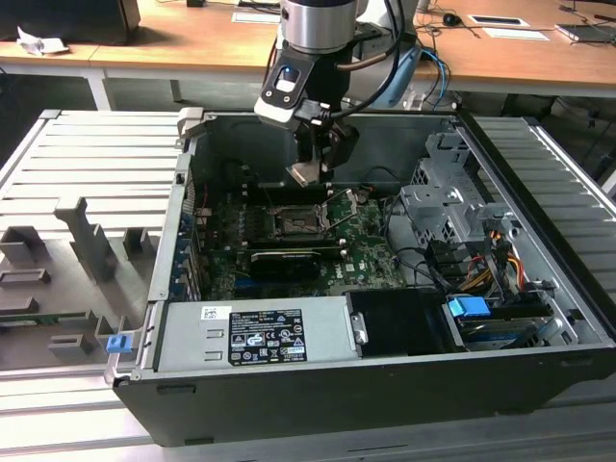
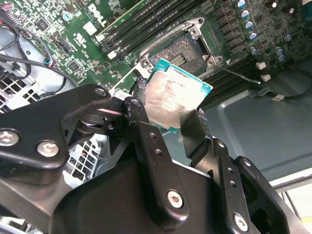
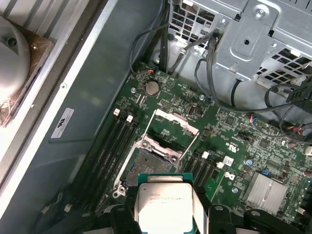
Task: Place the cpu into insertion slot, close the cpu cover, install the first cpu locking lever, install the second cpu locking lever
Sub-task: 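Place the cpu into insertion slot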
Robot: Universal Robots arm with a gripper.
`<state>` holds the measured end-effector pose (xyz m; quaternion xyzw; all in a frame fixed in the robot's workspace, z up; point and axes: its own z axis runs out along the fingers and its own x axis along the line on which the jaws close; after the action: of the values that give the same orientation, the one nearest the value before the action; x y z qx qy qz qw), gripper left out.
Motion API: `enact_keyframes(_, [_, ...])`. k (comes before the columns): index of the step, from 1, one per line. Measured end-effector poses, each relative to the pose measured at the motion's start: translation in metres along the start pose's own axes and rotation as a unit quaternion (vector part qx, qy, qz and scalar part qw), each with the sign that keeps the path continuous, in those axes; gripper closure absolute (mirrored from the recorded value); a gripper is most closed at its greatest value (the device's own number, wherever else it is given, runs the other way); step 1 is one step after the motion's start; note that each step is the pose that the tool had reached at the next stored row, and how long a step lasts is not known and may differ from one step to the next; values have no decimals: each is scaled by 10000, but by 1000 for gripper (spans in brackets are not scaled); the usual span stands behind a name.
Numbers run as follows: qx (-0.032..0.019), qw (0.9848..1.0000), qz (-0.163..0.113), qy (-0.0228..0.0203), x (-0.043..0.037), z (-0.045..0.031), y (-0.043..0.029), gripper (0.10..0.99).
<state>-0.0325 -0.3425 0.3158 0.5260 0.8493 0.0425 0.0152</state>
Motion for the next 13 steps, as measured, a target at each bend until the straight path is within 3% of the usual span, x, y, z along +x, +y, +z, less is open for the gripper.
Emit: enact_keyframes(13, [0,10000,0,0,-1,39,-3,557])
